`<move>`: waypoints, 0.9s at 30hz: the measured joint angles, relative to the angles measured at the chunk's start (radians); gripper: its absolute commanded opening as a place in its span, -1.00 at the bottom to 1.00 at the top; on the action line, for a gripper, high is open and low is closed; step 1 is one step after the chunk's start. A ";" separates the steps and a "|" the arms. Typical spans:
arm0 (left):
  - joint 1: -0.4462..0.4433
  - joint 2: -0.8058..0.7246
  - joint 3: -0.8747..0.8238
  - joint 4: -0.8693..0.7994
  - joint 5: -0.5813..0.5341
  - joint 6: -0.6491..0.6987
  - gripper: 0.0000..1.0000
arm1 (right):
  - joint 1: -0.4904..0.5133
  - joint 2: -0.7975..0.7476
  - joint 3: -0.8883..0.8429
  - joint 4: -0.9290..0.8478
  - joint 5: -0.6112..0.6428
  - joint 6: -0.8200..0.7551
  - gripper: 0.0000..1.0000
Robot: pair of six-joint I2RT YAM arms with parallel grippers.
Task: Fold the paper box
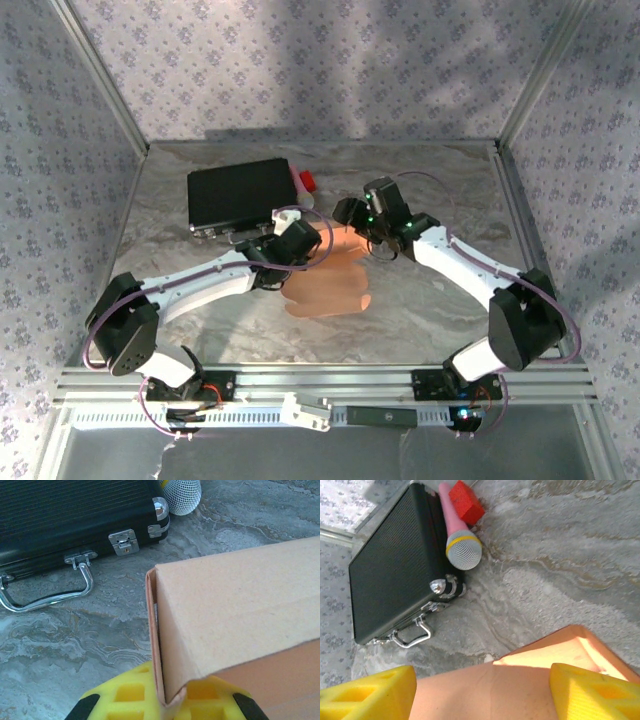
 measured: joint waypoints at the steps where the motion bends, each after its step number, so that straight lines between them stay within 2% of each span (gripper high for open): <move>1: 0.000 0.000 0.000 0.000 0.000 0.000 -1.00 | 0.011 0.000 0.000 0.007 -0.005 0.003 0.44; 7: 0.000 0.000 0.000 0.004 0.000 0.003 -1.00 | 0.066 -0.005 -0.010 0.044 -0.019 0.031 0.44; 13: 0.000 -0.002 0.000 0.004 0.000 0.003 -1.00 | 0.072 -0.032 -0.034 0.050 -0.011 0.047 0.44; 16: 0.000 -0.019 -0.003 0.005 -0.001 0.007 -1.00 | 0.079 -0.111 -0.100 0.062 0.024 0.062 0.46; 22: 0.000 -0.052 -0.016 0.004 -0.008 0.011 -1.00 | 0.107 -0.386 -0.343 0.135 0.108 0.097 0.39; 27: 0.000 -0.052 -0.016 0.004 -0.008 0.015 -1.00 | 0.138 -0.406 -0.426 0.169 0.135 0.120 0.37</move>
